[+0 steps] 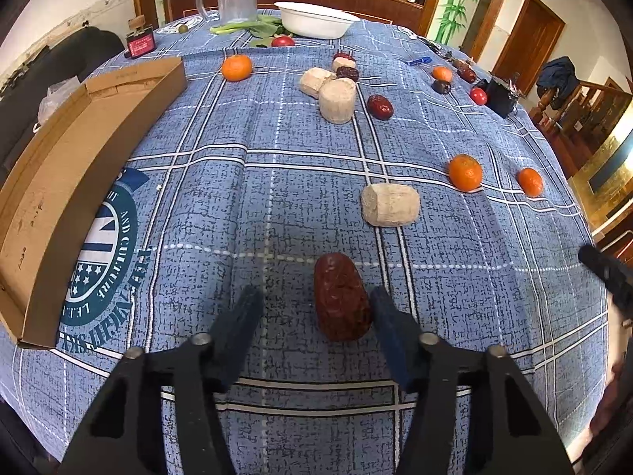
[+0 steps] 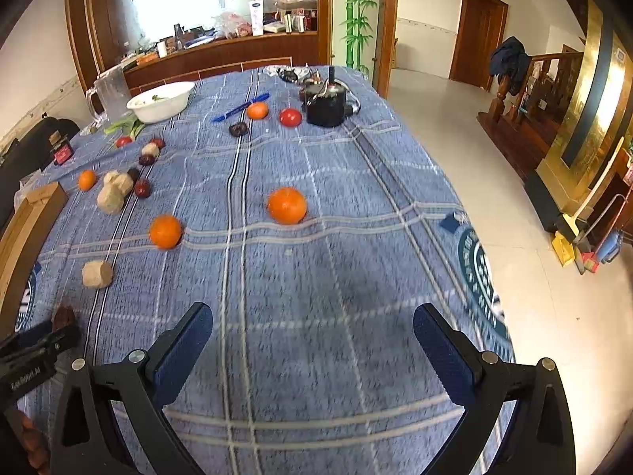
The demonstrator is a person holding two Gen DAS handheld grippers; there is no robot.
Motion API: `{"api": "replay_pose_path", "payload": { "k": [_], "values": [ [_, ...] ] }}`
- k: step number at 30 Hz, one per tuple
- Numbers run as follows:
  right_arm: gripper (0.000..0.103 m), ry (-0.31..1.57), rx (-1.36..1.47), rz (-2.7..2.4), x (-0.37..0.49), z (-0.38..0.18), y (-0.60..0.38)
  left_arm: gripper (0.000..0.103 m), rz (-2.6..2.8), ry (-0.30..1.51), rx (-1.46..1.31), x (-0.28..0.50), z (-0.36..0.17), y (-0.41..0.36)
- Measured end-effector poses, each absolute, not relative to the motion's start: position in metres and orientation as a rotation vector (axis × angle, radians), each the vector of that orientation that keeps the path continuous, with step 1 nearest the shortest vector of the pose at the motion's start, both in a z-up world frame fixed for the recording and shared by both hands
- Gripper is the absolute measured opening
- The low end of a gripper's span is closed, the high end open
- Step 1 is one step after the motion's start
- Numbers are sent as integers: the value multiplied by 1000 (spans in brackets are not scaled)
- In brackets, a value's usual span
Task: Organize fruits
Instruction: 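Close the left gripper on the red date while the right gripper grasps an orange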
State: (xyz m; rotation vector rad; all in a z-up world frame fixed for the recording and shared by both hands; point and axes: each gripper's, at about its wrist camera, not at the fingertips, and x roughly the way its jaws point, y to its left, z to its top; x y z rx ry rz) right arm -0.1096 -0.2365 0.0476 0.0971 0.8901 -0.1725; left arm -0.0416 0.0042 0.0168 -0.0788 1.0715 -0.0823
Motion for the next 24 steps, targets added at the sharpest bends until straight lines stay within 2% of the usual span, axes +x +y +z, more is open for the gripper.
{"api": "replay_pose_path", "payload": {
  "k": [10,13,15,17,18,19,20,21,22,24],
  "values": [
    [102,905,57,-91,-43,37,-246,54,-108,1071,-77,-48,19,3],
    [97,922,32,-68,-27,30,-241,54,-109,1070,-79,-49,18,3],
    [90,936,26,-61,-18,25,-242,54,-109,1068,-82,-48,17,4],
    [68,964,62,-33,-10,20,-245,54,-108,1064,-84,-48,17,5],
    [60,976,80,-20,-7,18,-247,48,-103,1061,-82,-47,17,5],
    [47,988,88,-13,-4,15,-248,44,-101,1060,-80,-47,17,5],
    [40,999,92,-6,-1,12,-249,41,-102,1058,-81,-46,17,5],
    [40,992,95,4,-1,12,-249,32,-105,1056,-84,-45,18,5],
    [35,984,92,11,-1,12,-248,26,-104,1056,-82,-44,17,5],
    [34,976,79,20,-1,12,-245,26,-102,1055,-85,-42,17,5]
  ]
}}
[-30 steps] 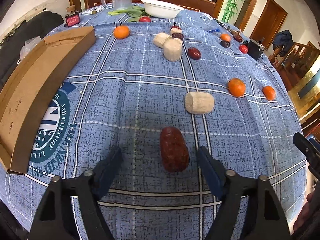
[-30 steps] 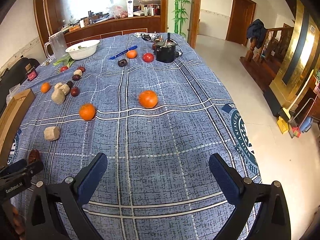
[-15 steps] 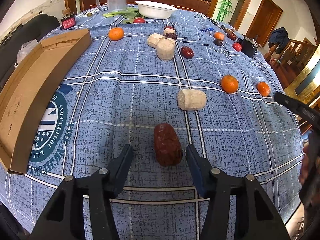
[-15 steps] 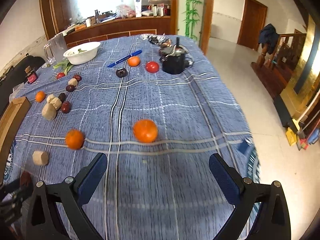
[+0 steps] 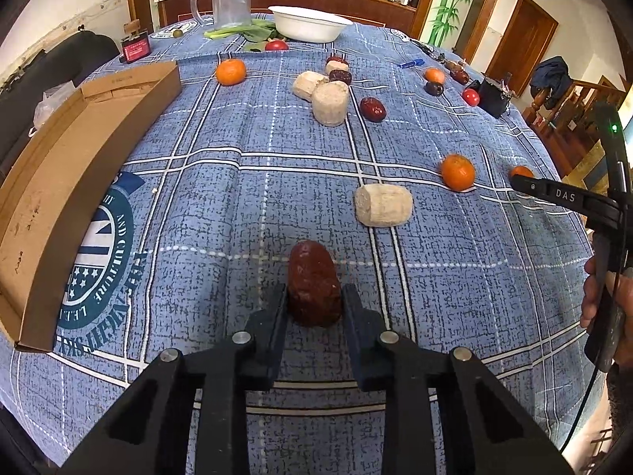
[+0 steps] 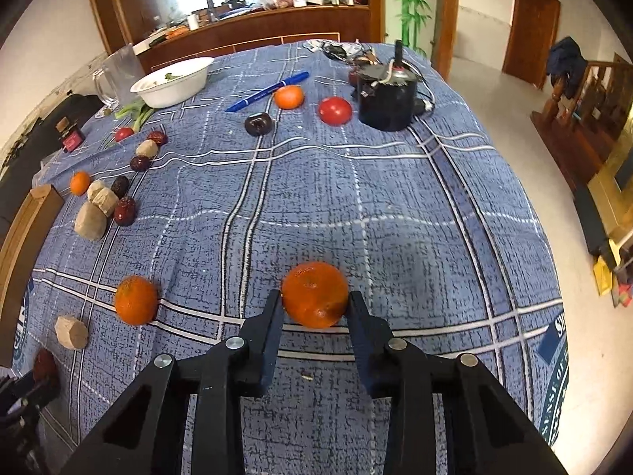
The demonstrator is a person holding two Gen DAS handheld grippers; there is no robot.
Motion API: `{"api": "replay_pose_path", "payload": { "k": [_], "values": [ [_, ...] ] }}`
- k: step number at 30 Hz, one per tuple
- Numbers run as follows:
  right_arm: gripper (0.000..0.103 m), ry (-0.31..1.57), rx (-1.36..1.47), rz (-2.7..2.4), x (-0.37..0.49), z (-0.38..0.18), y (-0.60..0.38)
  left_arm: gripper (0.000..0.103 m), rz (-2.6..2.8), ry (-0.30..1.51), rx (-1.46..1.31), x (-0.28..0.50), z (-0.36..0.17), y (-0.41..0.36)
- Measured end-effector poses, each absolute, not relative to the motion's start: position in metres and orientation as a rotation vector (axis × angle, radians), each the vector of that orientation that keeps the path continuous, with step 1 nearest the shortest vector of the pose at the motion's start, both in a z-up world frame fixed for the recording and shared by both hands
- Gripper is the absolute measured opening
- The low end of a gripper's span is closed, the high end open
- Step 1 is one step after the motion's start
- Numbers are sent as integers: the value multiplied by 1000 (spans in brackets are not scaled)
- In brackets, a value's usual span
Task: Organize fruits
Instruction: 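Close the left gripper on the red date while the right gripper grasps an orange, then carry the date and orange over the cardboard tray and open both grippers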
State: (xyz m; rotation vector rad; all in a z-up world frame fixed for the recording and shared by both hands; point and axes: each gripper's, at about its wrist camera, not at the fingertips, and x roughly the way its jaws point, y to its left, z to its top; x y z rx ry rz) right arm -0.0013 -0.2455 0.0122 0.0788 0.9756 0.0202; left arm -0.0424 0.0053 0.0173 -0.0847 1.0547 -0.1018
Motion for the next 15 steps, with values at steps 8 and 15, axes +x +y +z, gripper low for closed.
{"api": "replay_pose_path", "payload": {
  "k": [8,15],
  "values": [
    [33,959,113,57,-16,17,-247,26,-115,1063,-107,-39,19,5],
    [34,935,68,98,-50,30,-230,26,-142,1056,-145,-41,25,6]
  ]
}}
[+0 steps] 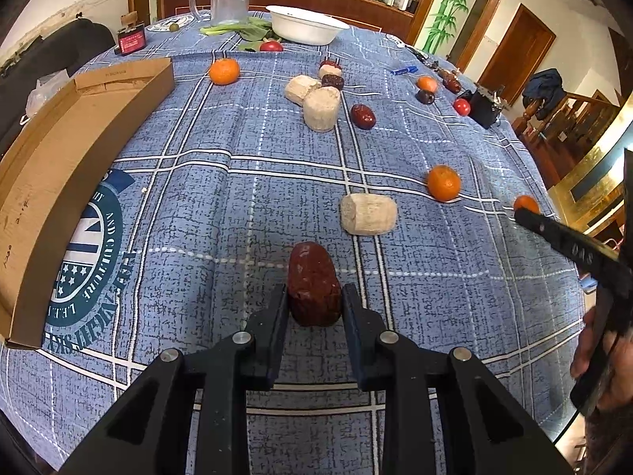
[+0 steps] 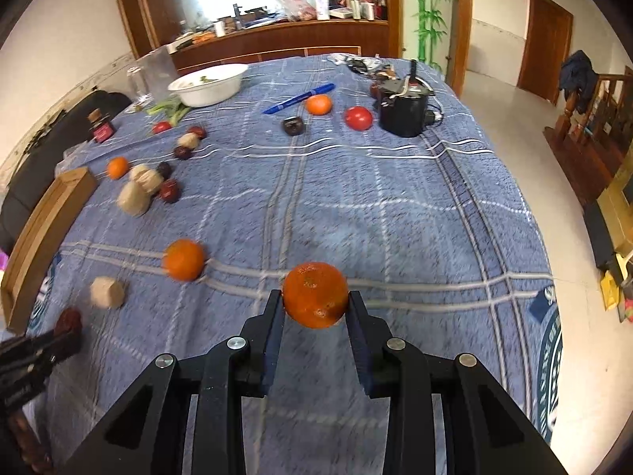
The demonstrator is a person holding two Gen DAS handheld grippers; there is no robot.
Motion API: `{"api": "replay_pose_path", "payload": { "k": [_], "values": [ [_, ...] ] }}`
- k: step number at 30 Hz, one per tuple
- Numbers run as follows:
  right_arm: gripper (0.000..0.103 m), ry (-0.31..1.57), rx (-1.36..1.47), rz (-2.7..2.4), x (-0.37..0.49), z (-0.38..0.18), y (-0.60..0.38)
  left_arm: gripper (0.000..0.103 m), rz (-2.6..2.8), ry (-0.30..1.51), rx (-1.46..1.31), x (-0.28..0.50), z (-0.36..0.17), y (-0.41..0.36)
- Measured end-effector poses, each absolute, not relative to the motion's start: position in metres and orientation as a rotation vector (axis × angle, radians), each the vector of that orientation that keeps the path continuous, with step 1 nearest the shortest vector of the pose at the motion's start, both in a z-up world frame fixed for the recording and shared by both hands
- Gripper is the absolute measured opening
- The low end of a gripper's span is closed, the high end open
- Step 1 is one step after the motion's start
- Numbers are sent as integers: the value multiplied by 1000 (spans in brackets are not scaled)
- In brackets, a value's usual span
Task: Organize fruits
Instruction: 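Carry the date and orange over the cardboard tray and open both grippers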
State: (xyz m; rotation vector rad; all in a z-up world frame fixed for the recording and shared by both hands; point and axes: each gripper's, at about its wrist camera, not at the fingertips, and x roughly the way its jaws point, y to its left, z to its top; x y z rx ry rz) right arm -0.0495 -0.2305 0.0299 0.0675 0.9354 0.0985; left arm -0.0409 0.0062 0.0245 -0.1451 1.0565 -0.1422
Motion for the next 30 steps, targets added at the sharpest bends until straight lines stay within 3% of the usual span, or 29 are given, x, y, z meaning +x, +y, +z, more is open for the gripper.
{"api": "replay_pose_path", "payload": {
  "k": [16,30],
  "values": [
    [34,988,58,129,-96,26,-162,26,-214,996,-105,-38,47,27],
    [34,963,-1,224,-73,48,-53,26,-144,929,-181,-40,71,130]
  ]
}}
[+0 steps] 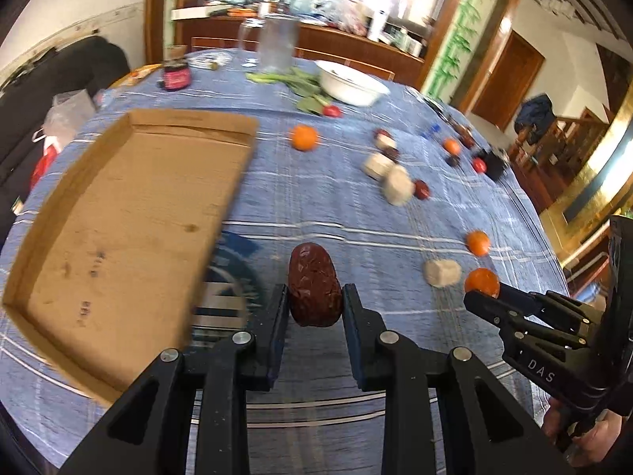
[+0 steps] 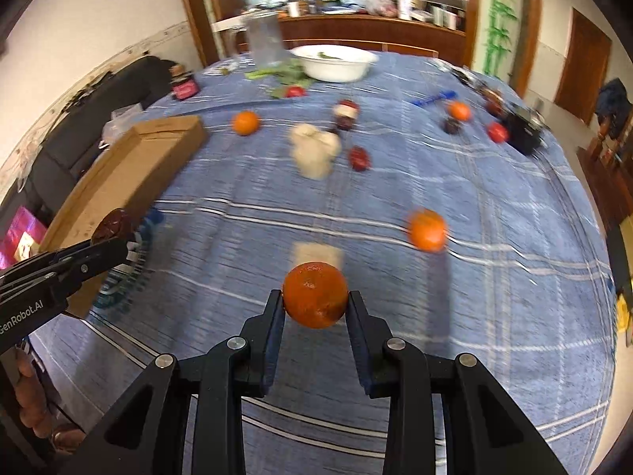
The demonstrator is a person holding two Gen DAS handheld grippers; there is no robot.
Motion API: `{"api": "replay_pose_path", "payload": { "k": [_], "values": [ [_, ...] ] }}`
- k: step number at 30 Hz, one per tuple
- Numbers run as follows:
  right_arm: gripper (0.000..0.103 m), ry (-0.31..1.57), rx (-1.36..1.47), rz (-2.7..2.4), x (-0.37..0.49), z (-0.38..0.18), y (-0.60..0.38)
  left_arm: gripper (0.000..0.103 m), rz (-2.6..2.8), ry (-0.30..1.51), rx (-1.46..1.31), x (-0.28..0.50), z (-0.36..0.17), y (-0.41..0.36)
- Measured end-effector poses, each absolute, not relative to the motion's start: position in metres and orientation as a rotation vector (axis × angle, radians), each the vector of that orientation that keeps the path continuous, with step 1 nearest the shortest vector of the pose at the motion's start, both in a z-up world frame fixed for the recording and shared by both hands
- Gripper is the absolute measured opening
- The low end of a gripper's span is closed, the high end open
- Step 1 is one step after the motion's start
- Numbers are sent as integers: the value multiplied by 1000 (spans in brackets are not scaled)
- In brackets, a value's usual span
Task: Organize fruits
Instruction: 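Carry the date and orange over the cardboard tray and open both grippers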
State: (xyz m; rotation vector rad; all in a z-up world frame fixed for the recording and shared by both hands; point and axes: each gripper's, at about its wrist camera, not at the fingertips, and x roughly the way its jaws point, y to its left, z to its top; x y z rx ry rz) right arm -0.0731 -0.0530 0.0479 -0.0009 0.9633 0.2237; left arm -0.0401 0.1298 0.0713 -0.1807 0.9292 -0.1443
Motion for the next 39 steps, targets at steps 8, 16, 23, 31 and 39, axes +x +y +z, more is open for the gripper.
{"api": "replay_pose_path", "payload": {
  "k": [8,16,23,31,39],
  "values": [
    [34,939,-51,350,-55,64,28,26,-9,907,-234,-44,73,209],
    [35,931,-118,497,-42,67,117,26,130,908,-262,-46,62,278],
    [35,994,-163,607,-34,46,183,26,211,926,-261,-44,47,323],
    [35,1059,-188,615,-23,17,215,26,212,966,-226,-37,32,334],
    [36,1054,-220,603,-24,15,219,29,220,987,-214,-32,25,332]
  ]
}}
